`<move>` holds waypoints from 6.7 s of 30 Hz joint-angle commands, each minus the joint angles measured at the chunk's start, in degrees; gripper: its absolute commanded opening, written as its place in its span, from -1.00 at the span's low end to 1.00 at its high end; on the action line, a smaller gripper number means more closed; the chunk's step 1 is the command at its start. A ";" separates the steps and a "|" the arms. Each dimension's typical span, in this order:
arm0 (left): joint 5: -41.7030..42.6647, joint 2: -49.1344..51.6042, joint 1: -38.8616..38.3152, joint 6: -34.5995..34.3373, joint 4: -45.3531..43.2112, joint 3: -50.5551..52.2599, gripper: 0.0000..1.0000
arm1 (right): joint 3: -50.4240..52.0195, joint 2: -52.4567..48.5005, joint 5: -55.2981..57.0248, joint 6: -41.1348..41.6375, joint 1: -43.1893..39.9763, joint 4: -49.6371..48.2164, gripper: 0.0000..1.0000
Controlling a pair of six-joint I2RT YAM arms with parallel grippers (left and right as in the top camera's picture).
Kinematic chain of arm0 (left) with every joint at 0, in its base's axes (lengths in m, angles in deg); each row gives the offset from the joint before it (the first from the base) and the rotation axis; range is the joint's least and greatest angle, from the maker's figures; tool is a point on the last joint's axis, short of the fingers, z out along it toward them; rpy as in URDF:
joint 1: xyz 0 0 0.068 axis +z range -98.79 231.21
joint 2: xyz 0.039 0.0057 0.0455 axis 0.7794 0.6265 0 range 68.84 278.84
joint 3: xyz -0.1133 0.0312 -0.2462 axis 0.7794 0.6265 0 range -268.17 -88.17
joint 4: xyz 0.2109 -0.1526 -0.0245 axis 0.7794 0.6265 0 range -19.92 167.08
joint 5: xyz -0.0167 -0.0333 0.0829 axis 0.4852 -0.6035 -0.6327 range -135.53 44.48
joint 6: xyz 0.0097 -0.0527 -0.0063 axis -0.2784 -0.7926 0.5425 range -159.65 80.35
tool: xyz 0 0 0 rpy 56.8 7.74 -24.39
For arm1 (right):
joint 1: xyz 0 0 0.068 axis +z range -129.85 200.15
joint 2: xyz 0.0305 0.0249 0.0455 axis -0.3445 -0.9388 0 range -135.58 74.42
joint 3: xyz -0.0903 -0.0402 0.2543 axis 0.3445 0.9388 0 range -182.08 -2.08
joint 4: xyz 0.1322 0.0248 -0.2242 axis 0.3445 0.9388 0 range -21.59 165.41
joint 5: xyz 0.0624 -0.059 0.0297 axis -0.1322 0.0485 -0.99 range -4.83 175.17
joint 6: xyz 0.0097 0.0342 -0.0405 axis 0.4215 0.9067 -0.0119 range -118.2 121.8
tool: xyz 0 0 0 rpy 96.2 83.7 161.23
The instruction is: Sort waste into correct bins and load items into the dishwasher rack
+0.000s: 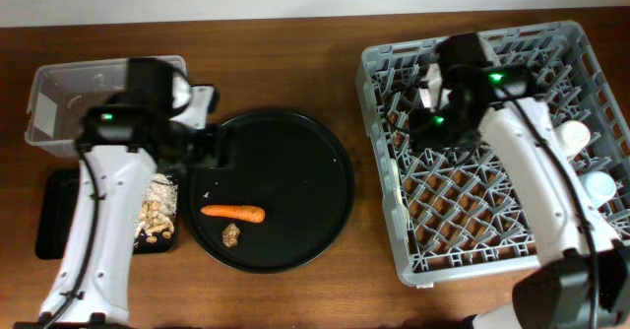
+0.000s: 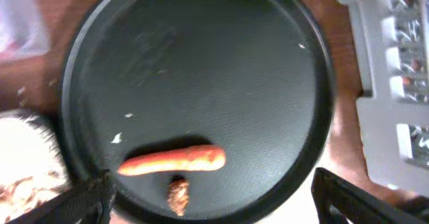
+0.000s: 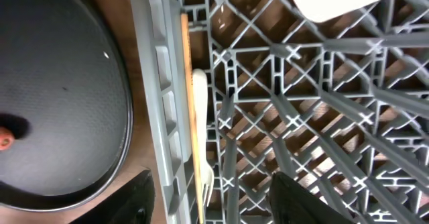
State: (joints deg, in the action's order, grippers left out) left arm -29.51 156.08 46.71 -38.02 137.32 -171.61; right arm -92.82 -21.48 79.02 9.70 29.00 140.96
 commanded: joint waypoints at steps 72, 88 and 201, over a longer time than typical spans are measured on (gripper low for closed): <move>-19.50 13.77 35.56 -33.42 -17.25 15.26 -0.58 | -0.81 0.17 1.66 -1.03 -14.53 5.68 0.18; -5.01 10.29 32.06 -31.26 -7.02 4.90 0.45 | -0.81 0.07 1.66 -1.03 -14.53 5.66 0.18; -18.82 -57.35 0.04 -2.64 -19.63 38.14 0.98 | 34.49 55.19 2.56 -4.04 -12.24 -15.58 0.97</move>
State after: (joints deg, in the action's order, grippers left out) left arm -47.52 98.99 46.50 -39.92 117.58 -134.10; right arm -58.79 34.06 80.72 5.48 16.51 125.40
